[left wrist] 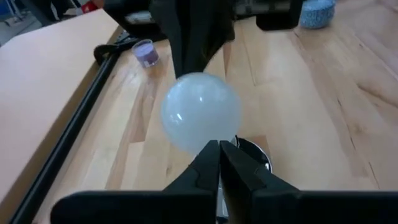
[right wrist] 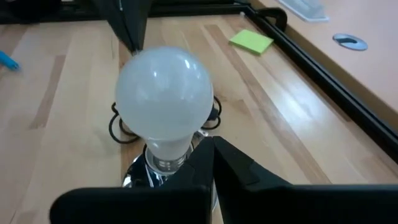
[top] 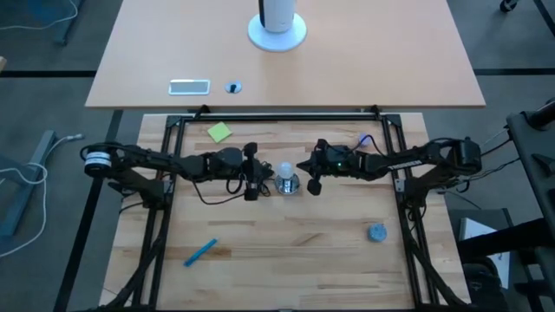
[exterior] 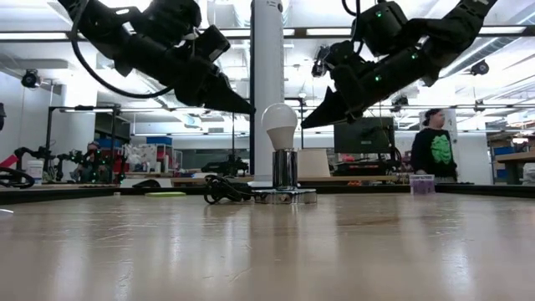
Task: Screw lightbulb
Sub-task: Insert the lightbulb into the lamp
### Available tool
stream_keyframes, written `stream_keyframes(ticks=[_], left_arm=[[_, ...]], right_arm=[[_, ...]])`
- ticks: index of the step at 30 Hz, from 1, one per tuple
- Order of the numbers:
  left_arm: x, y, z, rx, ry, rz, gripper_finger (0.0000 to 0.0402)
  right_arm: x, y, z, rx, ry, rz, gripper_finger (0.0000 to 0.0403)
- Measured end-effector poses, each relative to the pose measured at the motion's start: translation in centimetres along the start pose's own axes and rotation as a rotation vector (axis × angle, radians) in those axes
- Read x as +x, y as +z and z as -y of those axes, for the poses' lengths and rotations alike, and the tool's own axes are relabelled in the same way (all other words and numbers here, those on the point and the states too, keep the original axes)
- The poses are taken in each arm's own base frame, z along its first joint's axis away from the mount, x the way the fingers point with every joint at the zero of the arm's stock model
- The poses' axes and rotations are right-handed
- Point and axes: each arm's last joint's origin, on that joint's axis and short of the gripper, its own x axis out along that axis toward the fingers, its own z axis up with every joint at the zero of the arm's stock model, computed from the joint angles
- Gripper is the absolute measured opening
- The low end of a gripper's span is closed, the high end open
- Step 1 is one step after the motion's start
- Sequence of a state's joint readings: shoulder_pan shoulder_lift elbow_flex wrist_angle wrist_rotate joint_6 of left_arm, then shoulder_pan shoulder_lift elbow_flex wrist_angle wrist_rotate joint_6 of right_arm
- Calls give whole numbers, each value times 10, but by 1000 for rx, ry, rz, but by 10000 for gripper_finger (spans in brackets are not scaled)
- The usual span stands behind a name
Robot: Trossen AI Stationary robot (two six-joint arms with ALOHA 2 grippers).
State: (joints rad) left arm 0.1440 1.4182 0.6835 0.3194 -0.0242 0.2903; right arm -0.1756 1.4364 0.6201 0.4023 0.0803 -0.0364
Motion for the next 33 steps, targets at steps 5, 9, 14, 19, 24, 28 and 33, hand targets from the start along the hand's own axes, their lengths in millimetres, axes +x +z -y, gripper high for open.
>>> stream_keyframes(ticks=[5,9,14,19,24,28,33], left_arm=[[10,0,0,-9,-4,-17,0],[21,2,-1,-12,-7,-32,0],[29,5,0,-14,-23,-35,0],[30,6,-1,-19,-12,-34,0],[29,5,-5,-31,59,-52,0],[29,3,-7,-45,85,-55,0],[29,0,-5,-42,76,-83,0]], right_arm=[[0,2,0,-14,11,7,1],[0,3,-2,-28,33,10,0],[-1,3,-6,-56,30,4,0],[-1,0,-9,-54,38,-24,0],[-2,-3,-13,-46,81,-55,0],[-2,-3,-19,-54,122,-52,0],[-2,-4,-21,-45,103,-65,0]])
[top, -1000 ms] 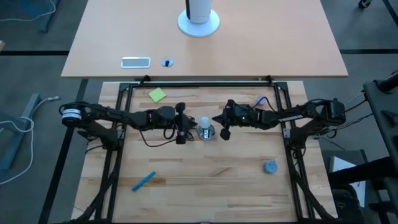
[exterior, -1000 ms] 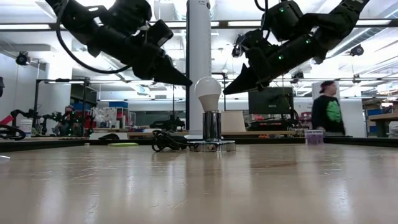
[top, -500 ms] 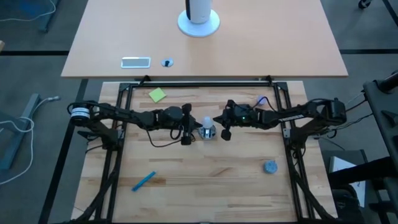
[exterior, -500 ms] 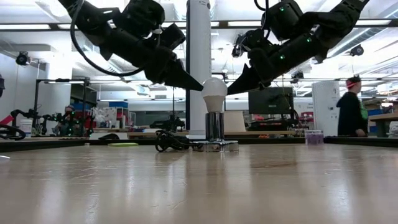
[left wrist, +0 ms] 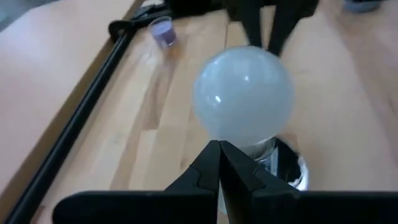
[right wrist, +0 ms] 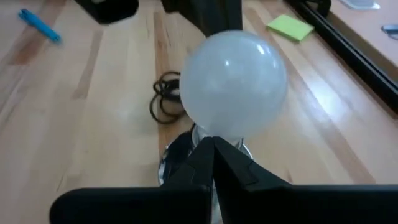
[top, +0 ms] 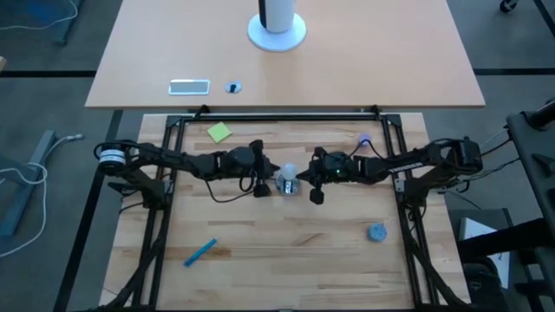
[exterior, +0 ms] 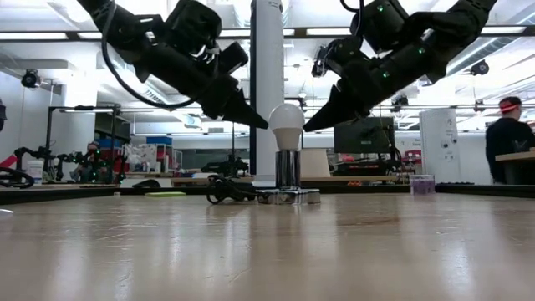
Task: Screw lightbulb
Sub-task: Insert the lightbulb into the lamp
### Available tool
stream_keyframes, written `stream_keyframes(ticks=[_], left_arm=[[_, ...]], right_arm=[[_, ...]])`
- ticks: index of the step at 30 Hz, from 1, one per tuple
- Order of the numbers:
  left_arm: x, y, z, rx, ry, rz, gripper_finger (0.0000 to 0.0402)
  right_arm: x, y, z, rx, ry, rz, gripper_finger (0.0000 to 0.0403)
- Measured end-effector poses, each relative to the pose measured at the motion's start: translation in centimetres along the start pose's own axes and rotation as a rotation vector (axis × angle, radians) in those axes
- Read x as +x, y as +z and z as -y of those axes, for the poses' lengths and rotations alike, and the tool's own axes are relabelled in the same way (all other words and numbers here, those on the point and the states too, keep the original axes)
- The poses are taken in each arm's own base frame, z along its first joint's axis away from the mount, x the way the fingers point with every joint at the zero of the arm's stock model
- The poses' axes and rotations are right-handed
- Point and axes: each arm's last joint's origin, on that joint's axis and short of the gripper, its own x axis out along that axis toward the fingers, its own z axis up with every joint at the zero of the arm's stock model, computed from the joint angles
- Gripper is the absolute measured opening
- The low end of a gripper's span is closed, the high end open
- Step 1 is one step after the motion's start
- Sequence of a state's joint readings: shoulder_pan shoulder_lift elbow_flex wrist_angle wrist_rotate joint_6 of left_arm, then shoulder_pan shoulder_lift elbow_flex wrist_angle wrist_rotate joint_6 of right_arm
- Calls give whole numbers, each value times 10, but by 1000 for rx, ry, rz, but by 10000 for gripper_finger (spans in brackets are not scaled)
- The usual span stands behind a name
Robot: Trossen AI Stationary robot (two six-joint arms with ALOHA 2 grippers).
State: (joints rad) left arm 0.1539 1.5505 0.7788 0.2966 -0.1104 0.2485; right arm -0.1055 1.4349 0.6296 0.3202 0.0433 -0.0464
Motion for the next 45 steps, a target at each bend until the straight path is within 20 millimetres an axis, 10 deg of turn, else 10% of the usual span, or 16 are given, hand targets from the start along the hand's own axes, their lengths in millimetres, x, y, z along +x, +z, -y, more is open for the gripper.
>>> stream_keyframes(ticks=[36,45], left_arm=[[-12,-1,-5,11,108,-103,0],[-17,9,1,2,-209,64,0]], right_arm=[[0,0,1,27,-105,-81,0],[0,4,3,26,-158,-83,0]])
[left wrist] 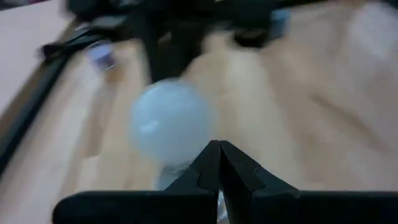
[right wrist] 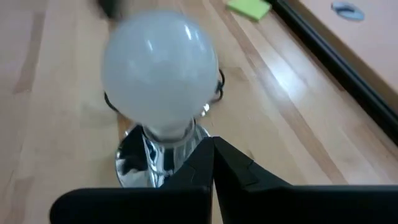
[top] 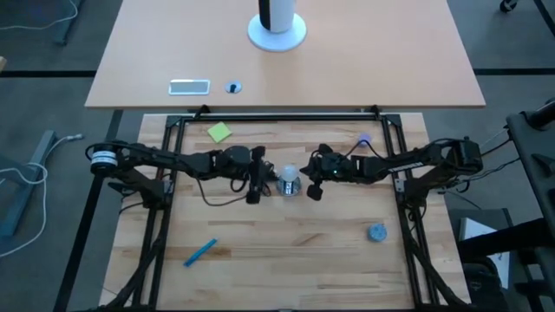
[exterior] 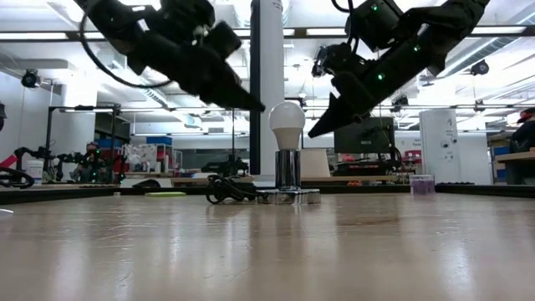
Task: Screw lightbulb
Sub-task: Insert the lightbulb into the lamp
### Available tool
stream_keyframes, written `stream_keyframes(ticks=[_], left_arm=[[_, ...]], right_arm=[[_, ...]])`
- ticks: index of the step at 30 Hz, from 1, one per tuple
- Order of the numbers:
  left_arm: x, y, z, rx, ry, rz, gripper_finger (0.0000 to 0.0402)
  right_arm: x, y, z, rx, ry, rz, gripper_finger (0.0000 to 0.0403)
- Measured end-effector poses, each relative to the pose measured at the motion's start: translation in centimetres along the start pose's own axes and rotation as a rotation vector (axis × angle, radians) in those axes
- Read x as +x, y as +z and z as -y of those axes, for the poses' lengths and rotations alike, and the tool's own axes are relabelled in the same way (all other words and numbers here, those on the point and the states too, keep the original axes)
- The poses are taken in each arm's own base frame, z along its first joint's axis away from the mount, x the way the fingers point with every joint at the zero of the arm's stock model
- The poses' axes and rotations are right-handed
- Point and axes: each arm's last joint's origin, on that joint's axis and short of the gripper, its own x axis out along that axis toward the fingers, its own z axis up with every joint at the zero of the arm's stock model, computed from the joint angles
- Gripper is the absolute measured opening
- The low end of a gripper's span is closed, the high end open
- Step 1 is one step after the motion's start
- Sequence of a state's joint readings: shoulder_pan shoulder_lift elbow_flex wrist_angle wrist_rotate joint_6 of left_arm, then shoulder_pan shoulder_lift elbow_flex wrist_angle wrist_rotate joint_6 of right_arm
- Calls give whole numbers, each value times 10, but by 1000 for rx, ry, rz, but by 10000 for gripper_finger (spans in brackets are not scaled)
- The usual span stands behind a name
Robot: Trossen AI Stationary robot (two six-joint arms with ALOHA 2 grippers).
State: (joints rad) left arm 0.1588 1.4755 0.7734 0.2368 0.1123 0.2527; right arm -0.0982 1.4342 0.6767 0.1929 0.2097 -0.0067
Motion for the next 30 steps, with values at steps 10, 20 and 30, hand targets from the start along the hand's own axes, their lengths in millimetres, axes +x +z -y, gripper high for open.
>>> stream_keyframes(ticks=[10,20,30], left_arm=[[7,-5,-3,-10,81,-18,0],[8,-10,-10,-7,211,-71,0],[-9,1,0,-55,-85,-7,0]], right_arm=[[-1,7,-1,-16,29,21,0],[-1,5,-4,6,59,-2,0],[-1,3,-3,4,32,-27,0]])
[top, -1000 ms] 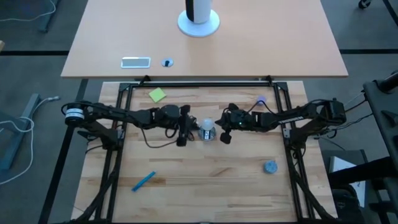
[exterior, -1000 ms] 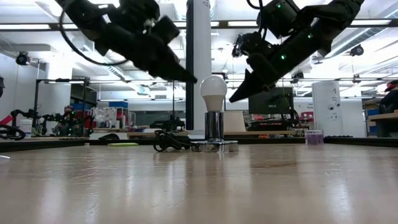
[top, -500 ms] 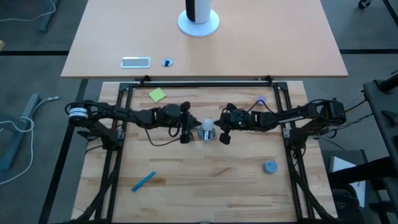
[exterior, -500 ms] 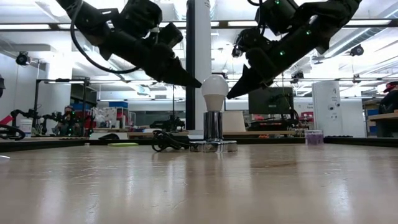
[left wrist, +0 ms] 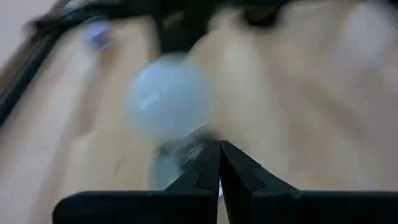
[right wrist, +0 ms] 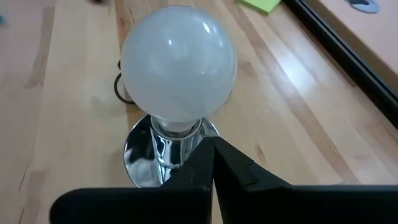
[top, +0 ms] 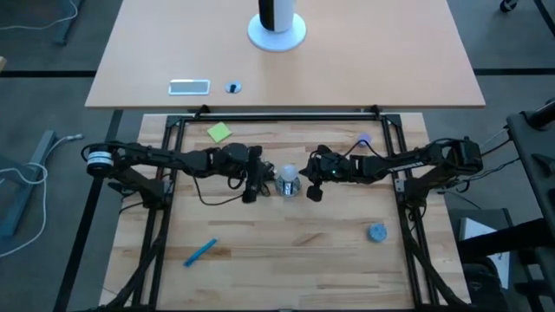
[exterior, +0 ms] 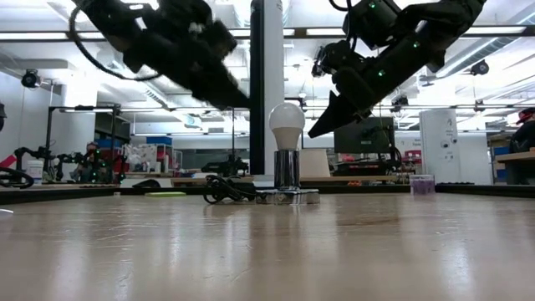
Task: Screw lightbulb
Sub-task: Insert the lightbulb into the lamp
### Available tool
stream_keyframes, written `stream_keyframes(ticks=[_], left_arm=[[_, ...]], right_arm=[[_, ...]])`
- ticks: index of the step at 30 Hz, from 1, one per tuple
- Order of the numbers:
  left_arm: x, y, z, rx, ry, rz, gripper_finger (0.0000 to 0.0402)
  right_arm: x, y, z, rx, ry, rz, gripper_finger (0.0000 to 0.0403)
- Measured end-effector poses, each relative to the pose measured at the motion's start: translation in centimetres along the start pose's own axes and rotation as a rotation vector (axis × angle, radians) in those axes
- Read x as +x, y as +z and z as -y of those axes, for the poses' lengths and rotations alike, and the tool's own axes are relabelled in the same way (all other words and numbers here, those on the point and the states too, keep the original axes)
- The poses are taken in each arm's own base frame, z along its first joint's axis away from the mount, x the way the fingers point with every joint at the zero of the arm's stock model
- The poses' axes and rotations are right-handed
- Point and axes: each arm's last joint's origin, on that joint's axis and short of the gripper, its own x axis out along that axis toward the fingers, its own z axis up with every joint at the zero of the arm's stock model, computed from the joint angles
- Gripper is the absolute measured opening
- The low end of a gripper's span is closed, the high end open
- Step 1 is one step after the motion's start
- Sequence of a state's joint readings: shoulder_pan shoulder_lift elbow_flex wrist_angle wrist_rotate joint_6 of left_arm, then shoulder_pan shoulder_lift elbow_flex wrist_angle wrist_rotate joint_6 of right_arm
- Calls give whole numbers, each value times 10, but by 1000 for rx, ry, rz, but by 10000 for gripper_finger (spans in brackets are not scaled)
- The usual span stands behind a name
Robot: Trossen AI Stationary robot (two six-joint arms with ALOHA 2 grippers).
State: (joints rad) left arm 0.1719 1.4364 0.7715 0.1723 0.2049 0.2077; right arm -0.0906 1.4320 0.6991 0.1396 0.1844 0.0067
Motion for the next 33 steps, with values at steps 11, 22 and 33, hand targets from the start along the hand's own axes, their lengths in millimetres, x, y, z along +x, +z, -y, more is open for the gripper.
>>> stream_keyframes(ticks=[11,22,33], left_arm=[[12,-4,-4,14,94,8,0],[20,-7,-8,4,171,22,0],[21,-8,-10,-8,216,5,0]], right_arm=[[-3,10,1,-13,-18,53,0],[-4,14,2,-14,-17,56,0],[-5,12,-5,-16,23,34,0]])
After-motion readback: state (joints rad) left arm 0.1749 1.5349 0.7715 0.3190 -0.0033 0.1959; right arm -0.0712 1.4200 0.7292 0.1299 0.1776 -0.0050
